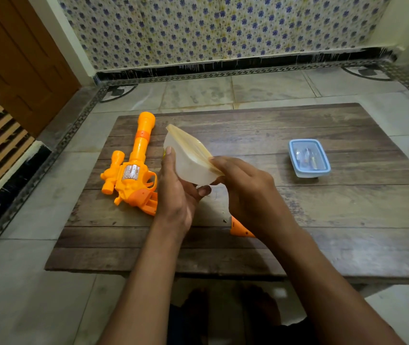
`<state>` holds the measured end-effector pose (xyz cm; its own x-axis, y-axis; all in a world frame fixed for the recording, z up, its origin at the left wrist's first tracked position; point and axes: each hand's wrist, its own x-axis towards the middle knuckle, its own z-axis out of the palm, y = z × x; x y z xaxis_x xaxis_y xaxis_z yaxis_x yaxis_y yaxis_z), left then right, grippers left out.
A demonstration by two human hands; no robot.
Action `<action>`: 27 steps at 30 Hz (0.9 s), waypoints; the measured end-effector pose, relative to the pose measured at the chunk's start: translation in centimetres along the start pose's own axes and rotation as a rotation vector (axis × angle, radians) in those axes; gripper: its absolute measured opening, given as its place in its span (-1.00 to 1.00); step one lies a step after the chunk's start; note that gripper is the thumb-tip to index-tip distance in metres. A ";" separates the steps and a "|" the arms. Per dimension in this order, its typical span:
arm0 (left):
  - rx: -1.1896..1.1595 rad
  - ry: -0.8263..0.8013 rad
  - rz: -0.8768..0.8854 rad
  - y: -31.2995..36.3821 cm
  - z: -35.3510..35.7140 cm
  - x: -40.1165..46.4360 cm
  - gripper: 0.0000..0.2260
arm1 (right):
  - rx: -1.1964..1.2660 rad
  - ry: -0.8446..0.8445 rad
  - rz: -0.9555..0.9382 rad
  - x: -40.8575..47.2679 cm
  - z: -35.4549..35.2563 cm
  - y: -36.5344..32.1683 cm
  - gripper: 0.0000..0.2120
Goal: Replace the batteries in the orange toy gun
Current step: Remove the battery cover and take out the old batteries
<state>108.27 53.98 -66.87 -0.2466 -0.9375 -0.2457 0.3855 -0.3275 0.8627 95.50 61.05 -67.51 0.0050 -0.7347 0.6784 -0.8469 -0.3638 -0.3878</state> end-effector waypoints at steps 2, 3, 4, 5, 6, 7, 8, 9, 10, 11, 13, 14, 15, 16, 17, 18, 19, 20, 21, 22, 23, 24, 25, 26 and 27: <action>-0.007 -0.012 -0.009 0.1 0.2 -0.2 -0.55 | -0.071 0.043 -0.008 0.2 0.0 -0.5 -0.55; -0.014 -0.016 -0.014 0.2 0.4 -0.3 -0.55 | -0.108 0.068 -0.007 0.3 0.1 -0.8 -0.54; -0.024 -0.018 -0.017 0.4 0.5 -0.4 -0.55 | -0.137 0.086 -0.004 0.4 0.1 -1.1 -0.53; -0.039 -0.016 -0.021 0.4 0.7 -0.6 -0.54 | -0.158 0.098 0.001 0.4 0.2 -1.3 -0.53; -0.055 -0.013 -0.019 0.5 0.8 -0.7 -0.52 | -0.170 0.105 0.008 0.4 0.4 -1.5 -0.54; -0.069 -0.011 -0.013 0.5 0.9 -0.7 -0.51 | -0.173 0.106 0.019 0.4 0.5 -1.7 -0.55; -0.078 -0.010 -0.007 0.5 1.0 -0.8 -0.50 | -0.170 0.105 0.030 0.4 0.6 -1.9 -0.56; -0.082 -0.008 -0.002 0.6 1.0 -0.9 -0.50 | -0.165 0.107 0.040 0.4 0.6 -2.1 -0.56; -0.084 -0.011 -0.004 0.6 1.0 -0.9 -0.49 | -0.160 0.113 0.048 0.5 0.6 -2.2 -0.56; -0.081 -0.017 -0.007 0.5 0.9 -0.9 -0.49 | -0.155 0.123 0.053 0.6 0.5 -2.2 -0.55; -0.059 -0.036 -0.008 0.5 0.9 -0.9 -0.51 | -0.159 0.137 0.057 0.6 0.2 -2.2 -0.55; -0.049 -0.048 -0.010 0.5 0.8 -0.9 -0.53 | -0.164 0.138 0.058 0.6 0.1 -2.2 -0.56; -0.043 -0.059 -0.012 0.4 0.7 -0.9 -0.55 | -0.168 0.134 0.058 0.6 0.1 -2.2 -0.56; -0.036 -0.066 -0.014 0.4 0.6 -0.8 -0.57 | -0.166 0.127 0.056 0.7 0.0 -2.2 -0.55; -0.026 -0.070 -0.017 0.4 0.6 -0.9 -0.58 | -0.163 0.122 0.055 0.7 -0.2 -2.1 -0.55; -0.013 -0.069 -0.025 0.4 0.5 -0.9 -0.58 | -0.159 0.126 0.059 0.8 -0.4 -1.9 -0.54; -0.001 -0.067 -0.037 0.5 0.4 -0.9 -0.57 | -0.152 0.141 0.072 0.9 -0.8 -1.5 -0.52; 0.017 -0.072 -0.048 0.5 0.3 -0.9 -0.55 | -0.141 0.162 0.093 1.0 -1.2 -1.0 -0.50; 0.044 -0.090 -0.056 0.6 0.2 -0.9 -0.53 | -0.132 0.186 0.120 1.1 -1.7 -0.5 -0.49; 0.073 -0.118 -0.058 0.6 0.1 -1.0 -0.52 | -0.125 0.207 0.148 1.2 -2.2 -0.1 -0.50; 0.100 -0.144 -0.059 0.6 0.0 -1.0 -0.51 | -0.121 0.225 0.171 1.2 -2.6 0.2 -0.53; 0.115 -0.163 -0.061 0.6 0.0 -1.1 -0.51 | -0.117 0.232 0.185 1.0 -2.8 0.3 -0.58; 0.121 -0.176 -0.062 0.5 0.1 -1.2 -0.50 | -0.111 0.236 0.188 0.8 -3.0 0.5 -0.63; 0.123 -0.186 -0.071 0.4 0.1 -1.2 -0.50 | -0.100 0.234 0.180 0.7 -3.0 0.4 -0.69; 0.131 -0.194 -0.086 0.3 0.2 -1.3 -0.48 | -0.092 0.228 0.164 0.6 -2.9 0.5 -0.75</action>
<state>108.52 55.11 -66.16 -0.4442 -0.8626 -0.2421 0.2405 -0.3751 0.8953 93.55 62.10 -65.42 -0.2468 -0.6278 0.7382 -0.8714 -0.1896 -0.4526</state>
